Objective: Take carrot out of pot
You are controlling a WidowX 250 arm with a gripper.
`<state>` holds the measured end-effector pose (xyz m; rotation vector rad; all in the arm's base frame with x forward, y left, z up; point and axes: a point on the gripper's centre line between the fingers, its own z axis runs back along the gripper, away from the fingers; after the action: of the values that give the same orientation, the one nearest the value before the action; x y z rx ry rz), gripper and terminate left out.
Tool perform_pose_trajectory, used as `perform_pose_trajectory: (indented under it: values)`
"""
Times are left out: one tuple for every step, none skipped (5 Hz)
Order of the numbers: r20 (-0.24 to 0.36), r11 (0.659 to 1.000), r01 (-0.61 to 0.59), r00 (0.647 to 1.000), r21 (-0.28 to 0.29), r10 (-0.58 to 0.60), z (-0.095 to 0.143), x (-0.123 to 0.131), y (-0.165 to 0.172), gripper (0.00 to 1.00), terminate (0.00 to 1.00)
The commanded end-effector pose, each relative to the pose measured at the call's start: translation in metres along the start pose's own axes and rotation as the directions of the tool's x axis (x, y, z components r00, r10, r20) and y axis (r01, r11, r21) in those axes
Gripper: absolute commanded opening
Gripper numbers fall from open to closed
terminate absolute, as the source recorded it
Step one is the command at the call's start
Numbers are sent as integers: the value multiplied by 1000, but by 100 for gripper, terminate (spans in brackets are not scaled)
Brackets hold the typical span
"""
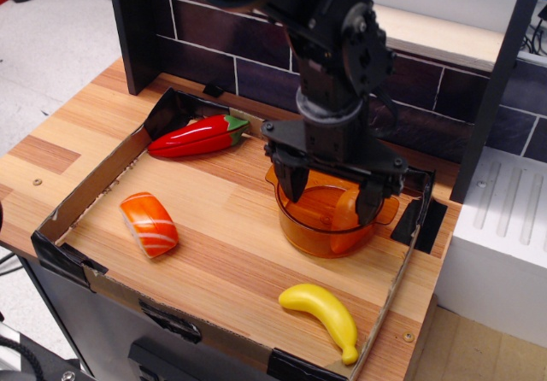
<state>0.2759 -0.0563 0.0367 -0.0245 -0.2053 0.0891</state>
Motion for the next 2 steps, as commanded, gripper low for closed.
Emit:
perform_pose_trajectory:
  values:
    - [35, 1000, -2, 999, -10, 3, 1, 15, -6, 100, 0]
    - [29, 1000, -7, 1000, 14, 6, -8, 17, -5, 100, 0]
